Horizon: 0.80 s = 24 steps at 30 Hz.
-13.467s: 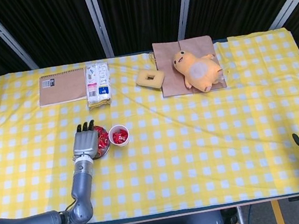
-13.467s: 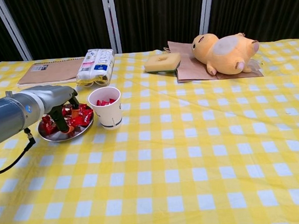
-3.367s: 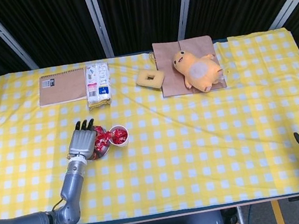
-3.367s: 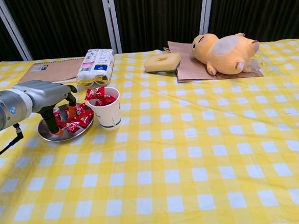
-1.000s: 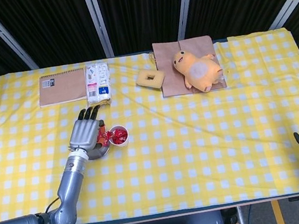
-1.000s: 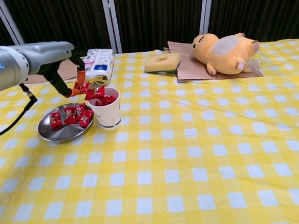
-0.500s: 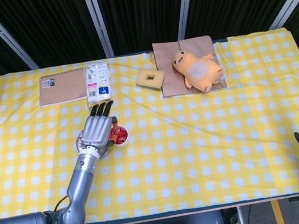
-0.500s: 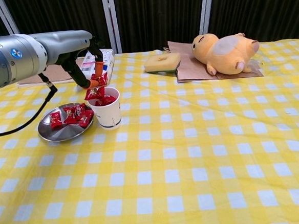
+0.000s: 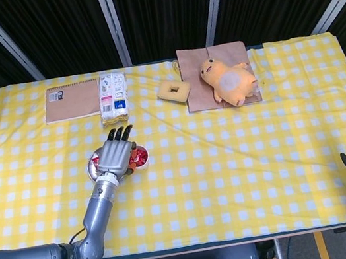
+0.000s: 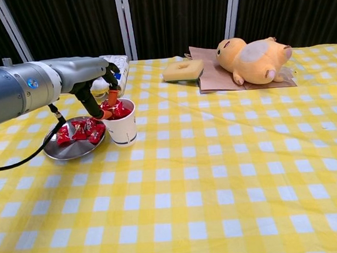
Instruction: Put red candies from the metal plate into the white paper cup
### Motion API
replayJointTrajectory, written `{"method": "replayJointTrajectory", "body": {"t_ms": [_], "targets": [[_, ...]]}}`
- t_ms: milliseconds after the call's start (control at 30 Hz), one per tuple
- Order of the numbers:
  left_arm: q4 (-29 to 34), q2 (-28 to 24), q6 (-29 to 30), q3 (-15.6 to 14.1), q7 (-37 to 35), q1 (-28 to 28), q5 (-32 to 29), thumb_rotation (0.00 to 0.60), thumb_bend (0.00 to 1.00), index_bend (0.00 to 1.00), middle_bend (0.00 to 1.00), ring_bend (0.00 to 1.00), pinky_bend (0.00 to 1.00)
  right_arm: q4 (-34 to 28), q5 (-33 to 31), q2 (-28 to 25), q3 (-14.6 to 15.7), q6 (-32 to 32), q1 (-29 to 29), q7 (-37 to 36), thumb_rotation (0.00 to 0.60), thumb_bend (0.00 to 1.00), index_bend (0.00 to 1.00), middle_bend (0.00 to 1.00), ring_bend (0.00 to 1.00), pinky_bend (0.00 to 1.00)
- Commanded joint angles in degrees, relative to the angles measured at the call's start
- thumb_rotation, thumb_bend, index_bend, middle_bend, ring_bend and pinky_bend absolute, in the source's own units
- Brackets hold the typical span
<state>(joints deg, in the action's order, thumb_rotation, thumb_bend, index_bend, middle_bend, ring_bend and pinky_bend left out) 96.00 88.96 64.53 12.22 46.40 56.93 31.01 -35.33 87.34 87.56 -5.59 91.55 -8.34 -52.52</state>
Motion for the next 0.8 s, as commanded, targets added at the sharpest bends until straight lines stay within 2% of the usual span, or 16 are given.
{"method": "replayJointTrajectory", "body": {"t_ms": [33,433,800], "targets": [[0.0,0.0,0.2,0.0,0.1,0.1,0.0,0.6,0.35,0.51,0.0,0.0,0.02,0.0,0.0,0.0,0.0,0.0,0.0,0.0,0.6,0.41,0.0,0.0,0.0,0.0],[2.1,-2.0,1.0,0.5,-2.4,-0.8,1.3,0.6,0.27,0.42,0.0,0.0,0.02,0.0,0.0,0.0,0.0,0.0,0.0,0.0,0.6,0.41,0.0,0.0,0.0,0.0],[6.0,-5.0,3.5,0.9,-8.6,-4.2,6.9,0.6,0.27,0.33,0.0,0.0,0.02,0.1,0.0,0.0,0.1,-0.2,0.0,0.0,0.6,0.41,0.0,0.0,0.0,0.0]]}}
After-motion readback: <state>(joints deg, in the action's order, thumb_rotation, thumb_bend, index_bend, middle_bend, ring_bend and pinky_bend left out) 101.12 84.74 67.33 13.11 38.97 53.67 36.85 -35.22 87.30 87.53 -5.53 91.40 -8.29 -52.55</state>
